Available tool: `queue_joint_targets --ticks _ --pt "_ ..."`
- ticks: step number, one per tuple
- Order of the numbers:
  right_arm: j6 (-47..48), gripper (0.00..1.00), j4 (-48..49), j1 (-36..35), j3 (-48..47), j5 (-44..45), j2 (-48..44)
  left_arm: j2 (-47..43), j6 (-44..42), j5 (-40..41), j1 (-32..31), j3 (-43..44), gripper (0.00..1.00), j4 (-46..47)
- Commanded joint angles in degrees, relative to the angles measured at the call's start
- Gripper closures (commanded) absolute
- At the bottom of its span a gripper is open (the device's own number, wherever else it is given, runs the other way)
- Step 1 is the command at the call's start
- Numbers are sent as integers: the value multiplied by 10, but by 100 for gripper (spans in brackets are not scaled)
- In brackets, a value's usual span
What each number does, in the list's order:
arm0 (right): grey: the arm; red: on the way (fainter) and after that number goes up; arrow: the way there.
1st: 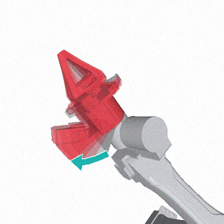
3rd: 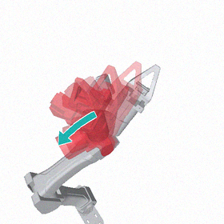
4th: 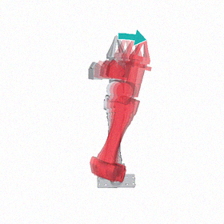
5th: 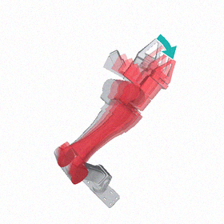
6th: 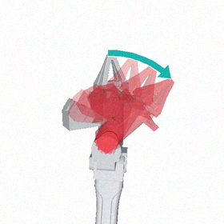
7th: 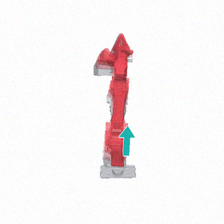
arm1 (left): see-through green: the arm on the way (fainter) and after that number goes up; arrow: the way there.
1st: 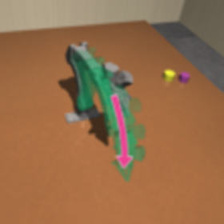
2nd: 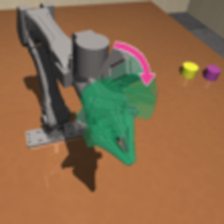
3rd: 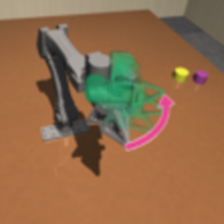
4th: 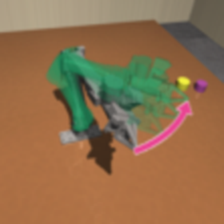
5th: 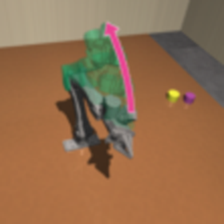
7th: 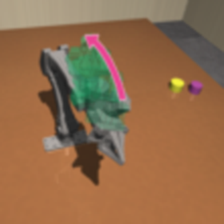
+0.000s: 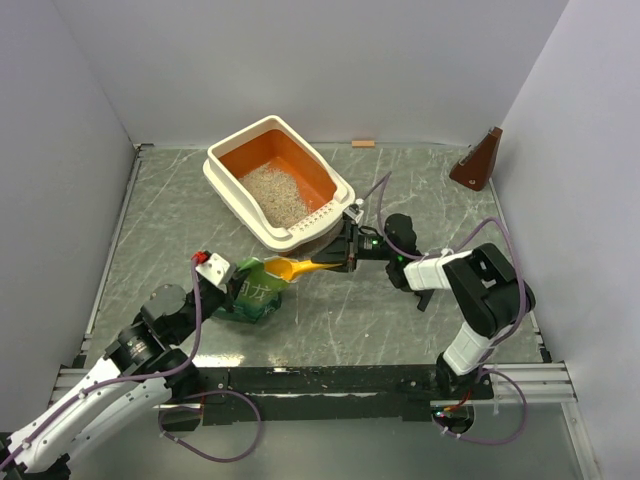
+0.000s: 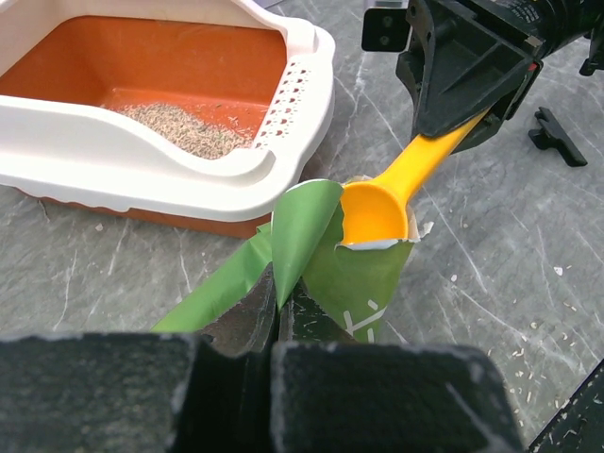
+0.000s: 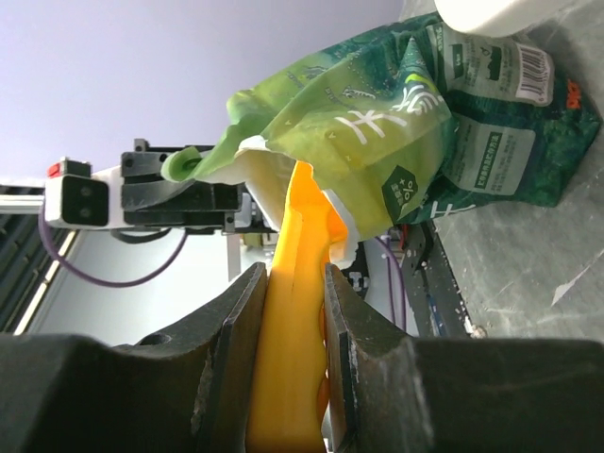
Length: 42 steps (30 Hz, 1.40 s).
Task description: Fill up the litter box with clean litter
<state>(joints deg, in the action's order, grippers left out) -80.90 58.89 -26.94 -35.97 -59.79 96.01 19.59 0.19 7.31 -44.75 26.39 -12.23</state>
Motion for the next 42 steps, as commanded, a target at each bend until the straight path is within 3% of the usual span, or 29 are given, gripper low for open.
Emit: queue_joint_targets --ticks 1,21,33,38,42 --pt "-25 100 91 27 19 -15 -42 -6 5 -37 -2 -1 99 60" --pt "-16 100 83 109 69 -57 -103 62 -17 -65 -10 1 99 70" --pt "-59 100 148 173 128 -85 -129 64 -21 -49 -10 -1 99 72" --pt "-69 100 128 185 129 -88 -161 66 -19 -23 -10 1 99 68" --pt "-41 100 56 188 111 -85 -200 72 -15 52 -10 9 99 55"
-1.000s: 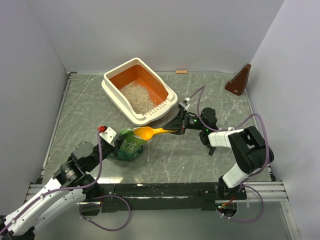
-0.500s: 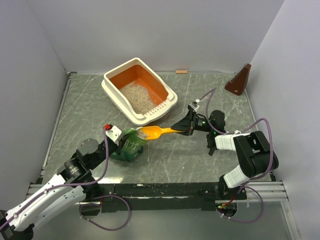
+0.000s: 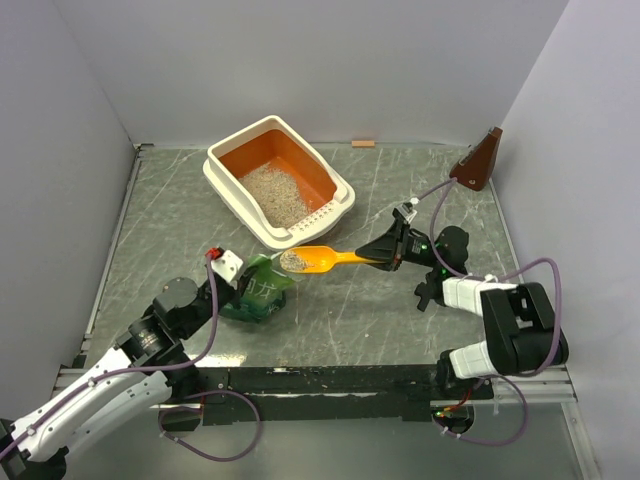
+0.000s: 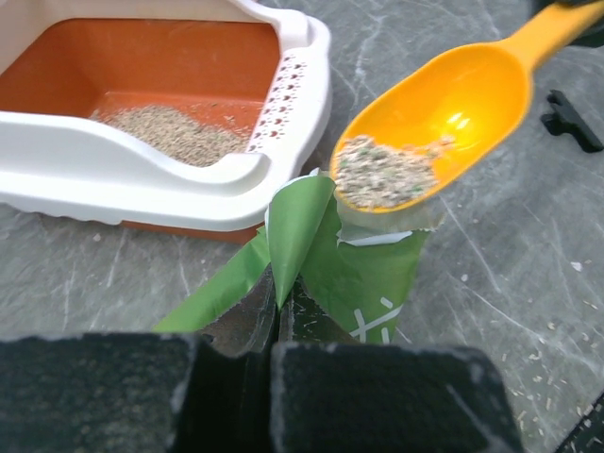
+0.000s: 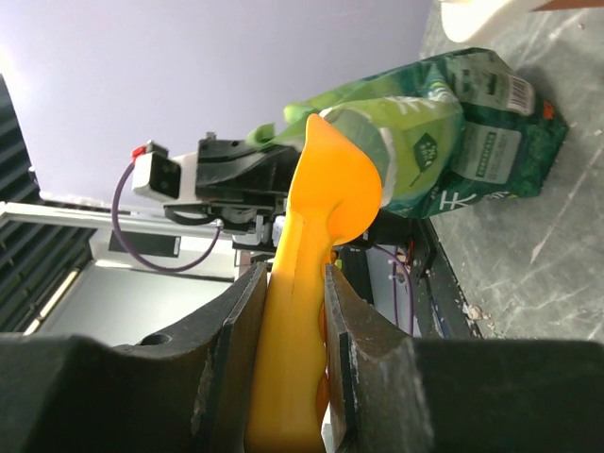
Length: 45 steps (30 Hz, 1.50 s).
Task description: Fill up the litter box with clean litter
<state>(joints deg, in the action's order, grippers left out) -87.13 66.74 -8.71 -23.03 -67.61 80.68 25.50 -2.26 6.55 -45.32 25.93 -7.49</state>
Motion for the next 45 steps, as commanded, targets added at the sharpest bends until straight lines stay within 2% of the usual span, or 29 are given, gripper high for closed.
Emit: queue_joint_targets --ticks 1,6,9,12,22,29,34,37,42,45 --pt "30 100 -48 4 -23 -4 -56 10 10 76 -5 14 100 7" --pt "70 100 -170 4 -58 18 -96 -11 14 145 -5 14 99 -1" --pt "88 100 -232 4 -90 43 -102 -21 16 140 -4 15 99 -2" --pt "80 100 -245 4 -123 70 -87 -25 18 130 -4 17 99 -6" --pt "24 100 -224 -2 -264 170 30 -60 18 107 -5 17 99 -10" --pt "101 100 -310 -10 -378 237 136 -80 40 96 -5 17 99 -10" --pt "232 100 -461 -28 -467 272 204 -85 43 93 -4 18 99 -10" --pt "342 100 -586 -46 -524 316 217 -86 43 94 -4 18 99 -10" --pt "529 100 -797 -96 -647 447 217 -84 42 97 -5 18 99 -10" --pt "612 100 -869 -132 -697 526 215 -81 41 98 -5 18 99 -11"
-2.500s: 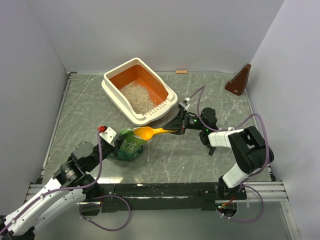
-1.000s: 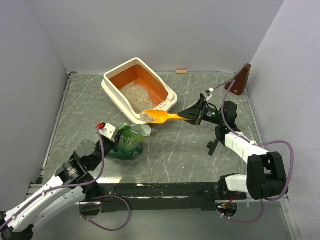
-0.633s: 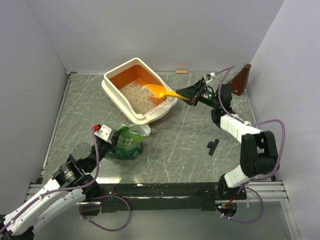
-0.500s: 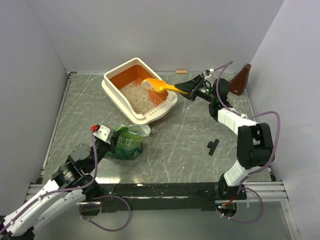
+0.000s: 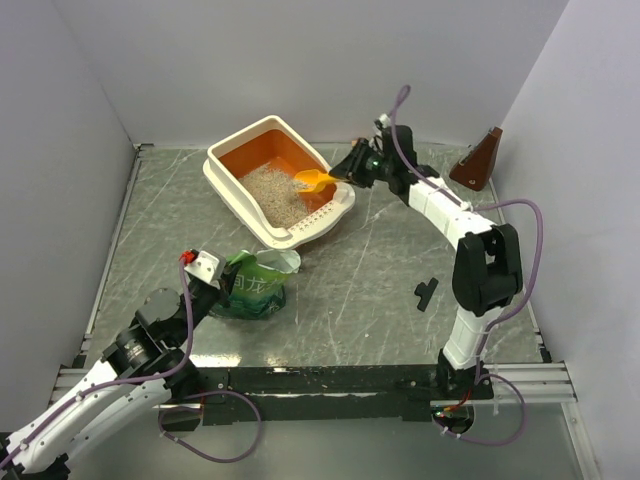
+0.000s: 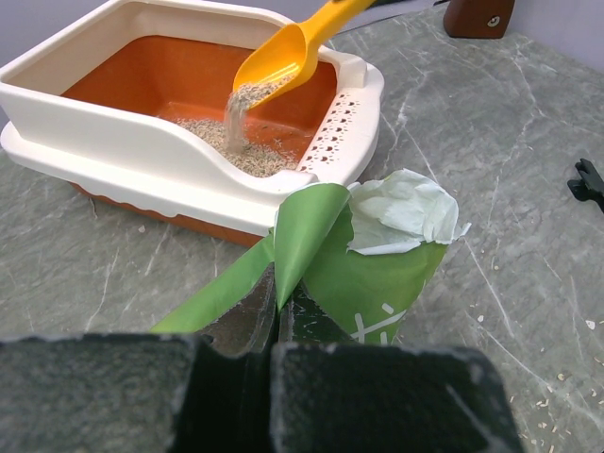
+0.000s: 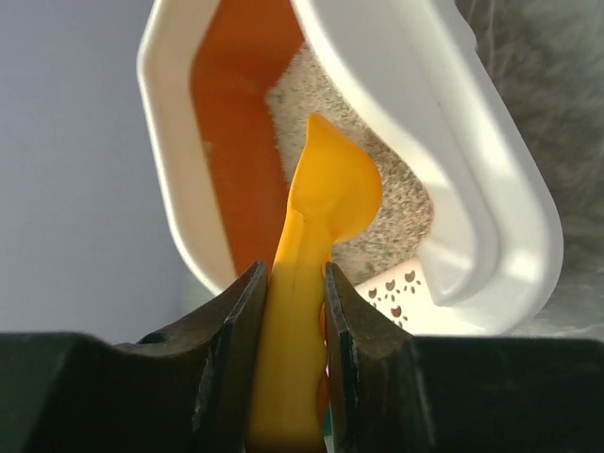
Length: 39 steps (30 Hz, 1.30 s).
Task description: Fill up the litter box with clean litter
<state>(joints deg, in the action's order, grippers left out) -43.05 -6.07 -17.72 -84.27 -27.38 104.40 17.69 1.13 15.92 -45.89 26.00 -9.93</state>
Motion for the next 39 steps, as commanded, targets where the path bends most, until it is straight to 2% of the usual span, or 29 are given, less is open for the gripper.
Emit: queue_joint_targets --ticks 1,7,11,19,27,32,39 --pt "196 100 -163 -53 -101 149 -24 -2 6 4 1 17 100 13" --pt "356 100 -232 -136 -139 331 -59 4 5 7 1 17 99 11" --pt "418 100 -240 -181 -130 395 -112 9 5 8 1 18 99 9" --pt "368 100 -310 -188 -142 239 -241 10 5 9 2 18 99 9" --pt "320 100 -451 -188 -189 117 -284 7 4 14 2 19 99 5" --pt "307 100 -474 -188 -164 48 -303 2 4 19 1 20 99 6" --pt "289 100 -450 -193 -100 -11 -328 1 5 19 2 20 99 5"
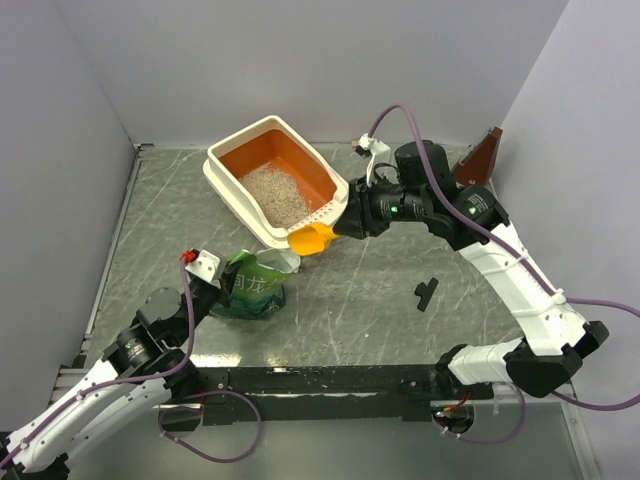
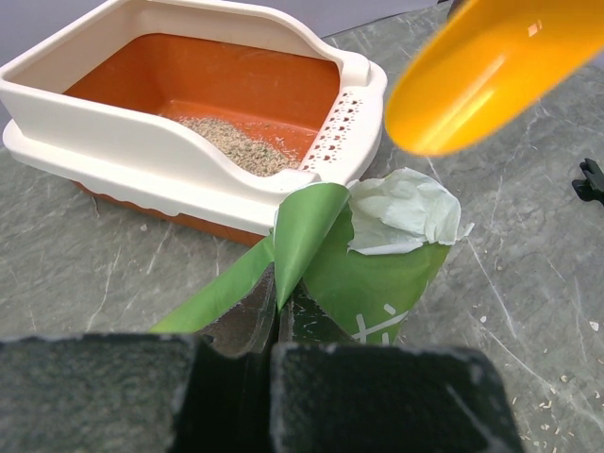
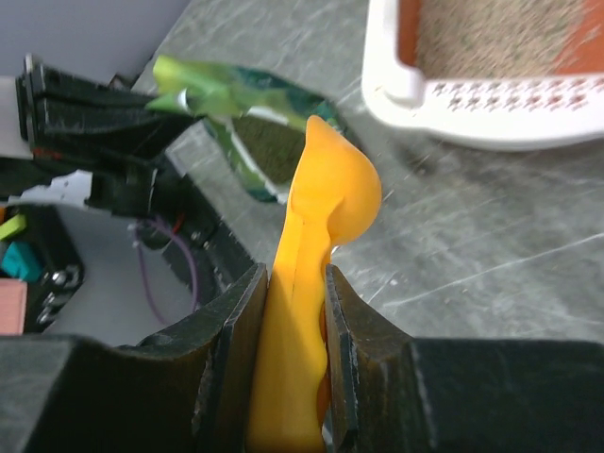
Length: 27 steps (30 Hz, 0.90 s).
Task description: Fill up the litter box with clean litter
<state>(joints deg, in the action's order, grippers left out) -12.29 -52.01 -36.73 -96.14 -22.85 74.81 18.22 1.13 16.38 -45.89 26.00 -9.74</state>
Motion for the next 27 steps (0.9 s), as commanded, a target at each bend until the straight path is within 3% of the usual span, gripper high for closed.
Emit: queue_joint_targets --ticks 1,13,23,27 --pt "-21 100 15 -4 27 -56 -33 -2 5 15 2 20 99 2" --pt "-40 100 76 -27 65 -66 27 -1 5 10 2 20 99 3" --pt "-61 100 46 -62 -26 -91 199 4 7 -10 1 20 99 7" --pt "-77 100 -5 -71 -76 -50 255 15 8 -15 2 22 99 8"
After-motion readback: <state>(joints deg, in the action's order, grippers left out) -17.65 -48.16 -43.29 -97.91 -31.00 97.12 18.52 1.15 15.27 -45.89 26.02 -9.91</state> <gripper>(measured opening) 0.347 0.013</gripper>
